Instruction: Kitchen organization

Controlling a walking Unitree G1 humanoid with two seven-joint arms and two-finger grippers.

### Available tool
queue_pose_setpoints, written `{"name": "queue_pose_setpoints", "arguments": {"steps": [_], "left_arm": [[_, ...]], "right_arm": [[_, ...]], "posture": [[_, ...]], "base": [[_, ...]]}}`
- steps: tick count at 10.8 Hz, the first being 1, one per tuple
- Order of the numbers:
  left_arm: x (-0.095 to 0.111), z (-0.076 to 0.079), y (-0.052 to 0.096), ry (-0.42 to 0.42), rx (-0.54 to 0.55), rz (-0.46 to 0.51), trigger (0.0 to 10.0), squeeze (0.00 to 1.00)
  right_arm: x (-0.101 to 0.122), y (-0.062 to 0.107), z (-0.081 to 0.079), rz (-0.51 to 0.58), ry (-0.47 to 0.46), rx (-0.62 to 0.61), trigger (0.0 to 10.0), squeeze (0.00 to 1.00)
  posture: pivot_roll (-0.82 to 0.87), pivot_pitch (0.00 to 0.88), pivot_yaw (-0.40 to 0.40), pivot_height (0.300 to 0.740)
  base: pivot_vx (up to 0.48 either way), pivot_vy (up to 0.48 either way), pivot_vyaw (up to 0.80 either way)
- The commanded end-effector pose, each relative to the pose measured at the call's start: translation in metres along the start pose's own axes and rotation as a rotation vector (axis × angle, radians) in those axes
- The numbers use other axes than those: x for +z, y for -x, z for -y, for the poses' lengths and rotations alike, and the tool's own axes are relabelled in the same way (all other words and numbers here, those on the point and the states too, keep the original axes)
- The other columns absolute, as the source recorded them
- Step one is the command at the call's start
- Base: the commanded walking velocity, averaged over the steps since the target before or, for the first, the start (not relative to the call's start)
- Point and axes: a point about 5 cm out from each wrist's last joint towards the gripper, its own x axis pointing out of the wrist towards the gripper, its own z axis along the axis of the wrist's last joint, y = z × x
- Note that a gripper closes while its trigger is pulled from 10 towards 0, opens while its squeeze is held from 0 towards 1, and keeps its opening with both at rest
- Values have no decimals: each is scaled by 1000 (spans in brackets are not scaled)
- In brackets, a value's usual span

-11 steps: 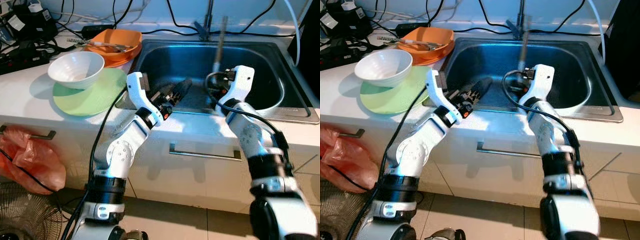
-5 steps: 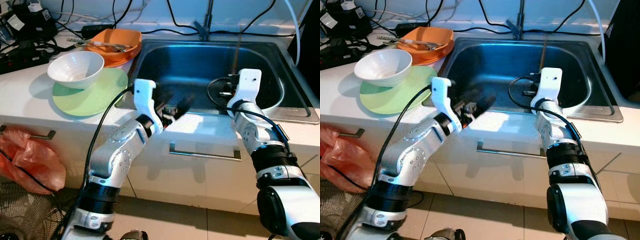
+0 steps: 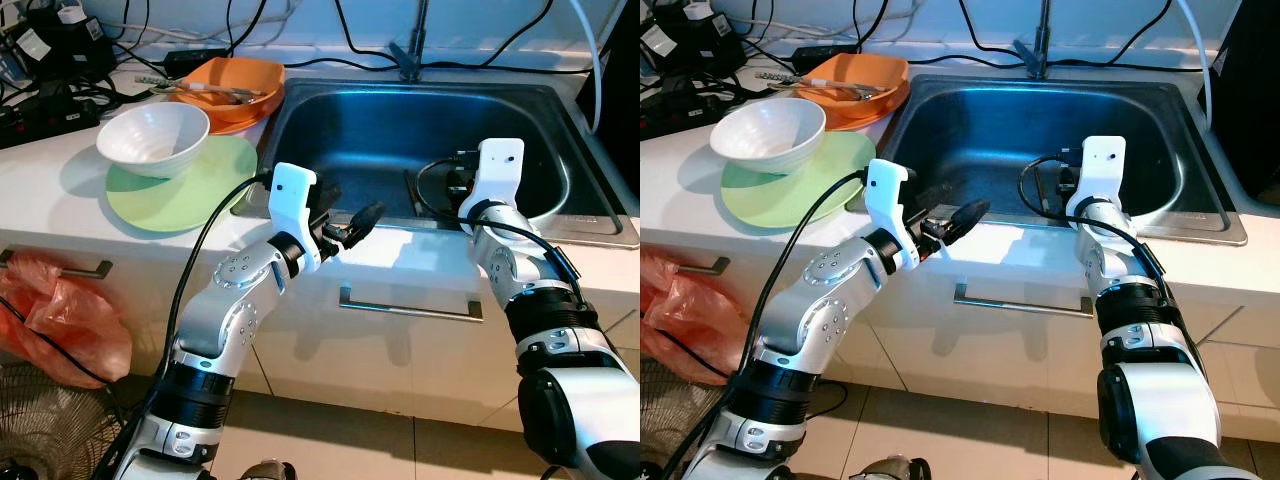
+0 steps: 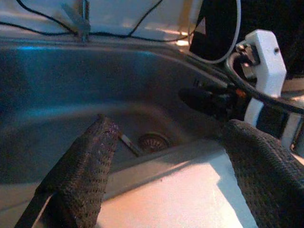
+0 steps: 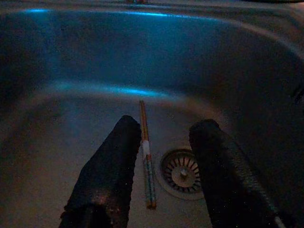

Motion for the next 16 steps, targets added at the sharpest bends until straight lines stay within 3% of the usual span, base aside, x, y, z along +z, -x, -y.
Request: {"name": "queue_pose_setpoints", "arguments": {"steps": [1, 2, 4, 5, 6, 8, 10, 13, 16], "left_arm": [[0, -1, 3, -13, 13, 9, 10000, 0], [-1, -2, 4, -8, 25, 14, 10000, 0], [-2, -1, 3, 2, 26, 21, 10000, 0], [-4, 2, 3, -5, 21, 26, 10000, 0], [-4, 2, 3, -12, 24, 37, 10000, 0], [-4, 2, 7, -70, 43, 70, 10000, 0], [-4, 6, 11, -61, 48, 105, 10000, 0], [-7, 8, 10, -71, 35, 108, 10000, 0], [-6, 8, 10, -71, 35, 112, 10000, 0]], "right_arm": [[1, 2, 1, 23, 11, 15, 10000, 1000], [-3, 10, 5, 51, 54, 10, 10000, 1000], [-7, 26, 5, 106, 52, 27, 10000, 663], [-2, 43, 1, 212, 49, 76, 10000, 310], [4, 53, -3, 280, 81, 106, 10000, 94], [15, 71, -9, 374, 102, 141, 10000, 0], [26, 88, -22, 452, 140, 178, 10000, 0], [26, 103, -44, 458, 117, 242, 10000, 0], [25, 104, -46, 445, 116, 244, 10000, 0]], "posture": [[44, 82, 73, 740], [31, 83, 72, 740], [19, 85, 72, 740], [6, 87, 74, 740], [-3, 88, 75, 740], [-13, 89, 77, 740], [-18, 88, 79, 740], [-19, 87, 81, 740], [-21, 85, 79, 740]], "base": [[0, 0, 0], [0, 0, 0], [0, 0, 0], [0, 0, 0], [0, 0, 0], [0, 0, 0], [0, -157, 0], [0, -405, 0], [0, -442, 0]]}}
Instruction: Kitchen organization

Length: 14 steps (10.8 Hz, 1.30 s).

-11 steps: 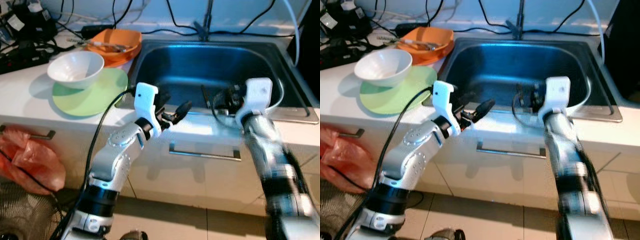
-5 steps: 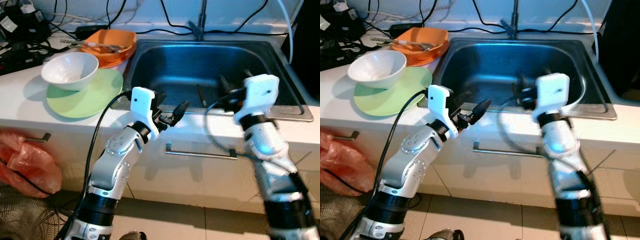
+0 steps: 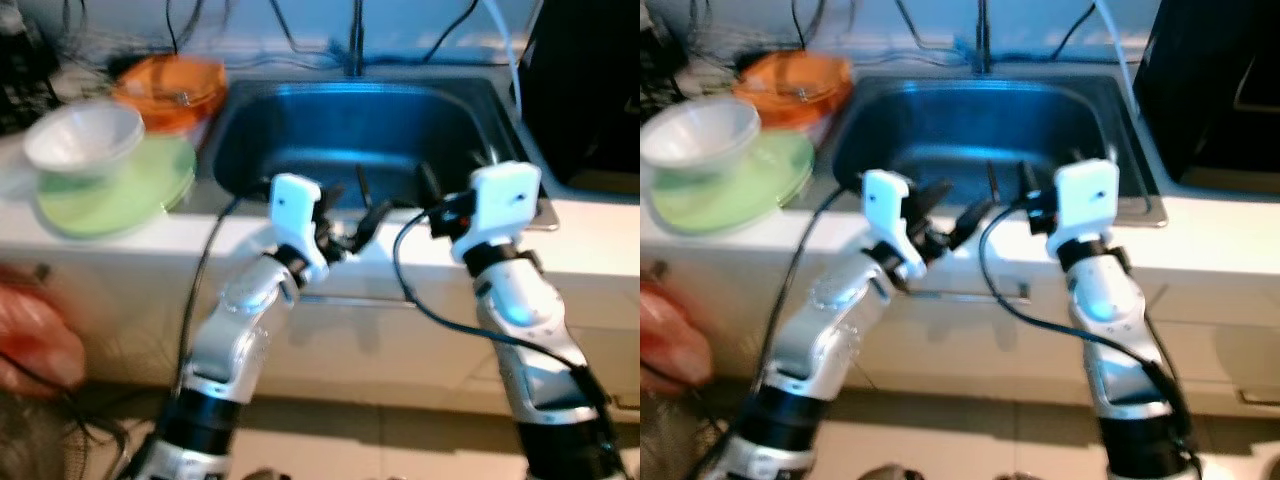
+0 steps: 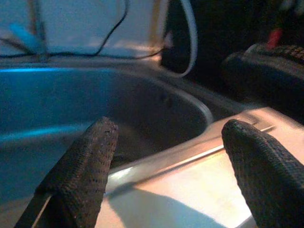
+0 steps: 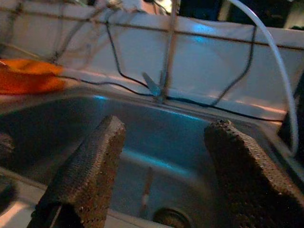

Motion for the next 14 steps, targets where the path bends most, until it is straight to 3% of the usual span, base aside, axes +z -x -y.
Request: {"name": "queue_pose_setpoints", "arguments": {"steps": [1, 8, 10, 14], "left_arm": [[2, 4, -2, -8, -9, 11, 10000, 0], [-2, 4, -2, -11, -10, 4, 10000, 0], [-3, 4, -2, 2, -8, 9, 10000, 0], [-3, 4, -2, 19, 1, 20, 10000, 0]], "right_arm": [[3, 1, 4, 1, 19, -12, 10000, 0], [0, 2, 4, -16, 13, -17, 10000, 0], [-1, 2, 2, -18, 14, -12, 10000, 0], [-3, 1, 1, -30, 12, -10, 10000, 0]], "posture": [[-21, 84, 78, 740], [-24, 77, 74, 740], [-23, 74, 70, 740], [-22, 63, 69, 740]], "base": [[0, -442, 0], [0, -433, 0], [0, 0, 0], [0, 0, -634]]}}
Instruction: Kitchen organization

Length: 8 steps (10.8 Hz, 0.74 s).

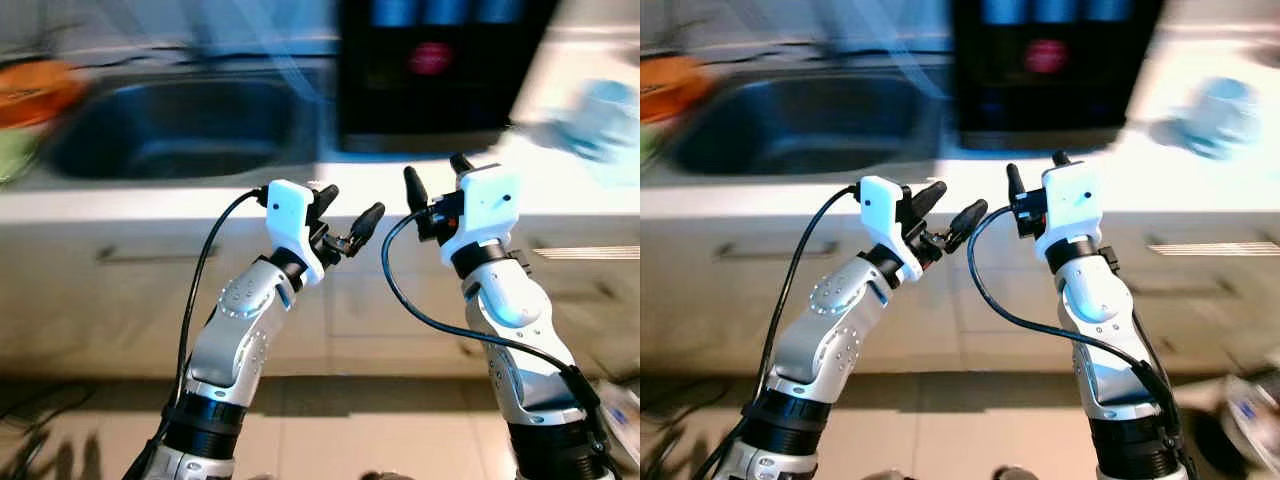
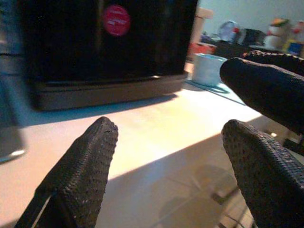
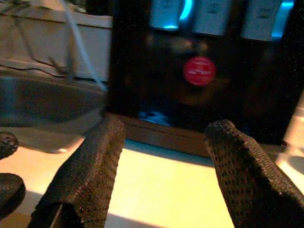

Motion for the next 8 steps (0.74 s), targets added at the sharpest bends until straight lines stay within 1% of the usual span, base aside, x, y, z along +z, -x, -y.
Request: {"name": "queue_pose_setpoints", "arguments": {"steps": [1, 4, 8], "left_arm": [[2, -2, 0, -3, 2, 7, 10000, 0], [3, -4, -1, 3, 10, 11, 10000, 0], [4, -10, -1, 14, 36, 15, 10000, 0]], "right_arm": [[-1, 0, 0, -8, 6, 2, 10000, 0], [0, -2, -1, -6, 5, 3, 10000, 0], [0, -1, -2, -8, -3, 1, 10000, 0]], "posture": [[-22, 63, 67, 740], [-22, 61, 66, 740], [-23, 63, 72, 740]], "base": [[0, 0, -800], [0, 0, -800], [0, 0, -800]]}}
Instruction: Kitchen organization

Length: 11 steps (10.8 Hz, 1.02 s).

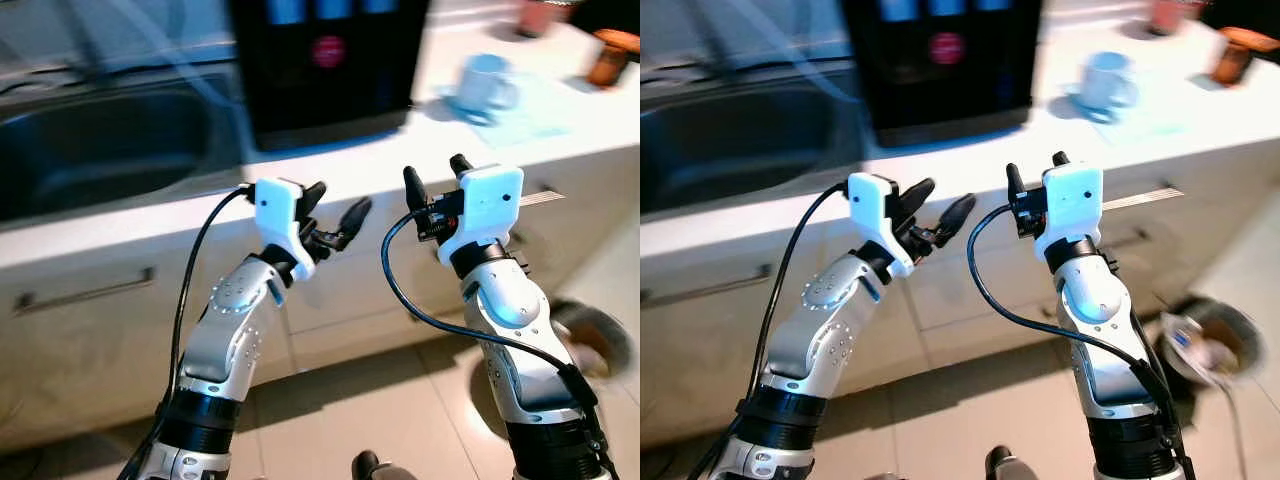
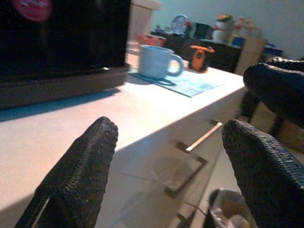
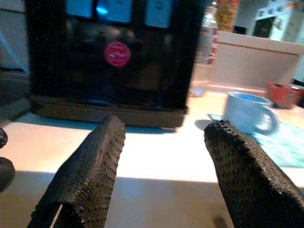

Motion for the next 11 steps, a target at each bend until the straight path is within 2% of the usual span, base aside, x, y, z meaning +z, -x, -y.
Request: {"name": "queue_pose_setpoints", "arguments": {"steps": [1, 7, 9, 10, 11], "left_arm": [[3, 0, -3, -9, -3, 7, 10000, 0], [-1, -5, -1, -17, 28, -8, 10000, 0], [-3, -23, 6, -55, 135, 3, 10000, 0], [-11, -42, 18, -101, 250, -16, 10000, 0], [-17, -52, 26, -121, 300, -37, 10000, 0]], "right_arm": [[1, 0, -1, 0, 9, 6, 10000, 0], [-2, 1, -1, -14, -6, -5, 10000, 0], [-9, 2, 6, -43, -33, -66, 10000, 0], [-21, 5, 16, -84, -36, -138, 10000, 0], [-29, 10, 23, -119, -37, -181, 10000, 0]], "posture": [[-23, 63, 72, 740], [-24, 68, 75, 740], [-23, 67, 77, 740], [-22, 66, 77, 740], [-21, 68, 77, 740]], "base": [[0, 0, -800], [0, 0, -800], [0, 0, -800], [0, 0, -800], [0, 0, -800]]}}
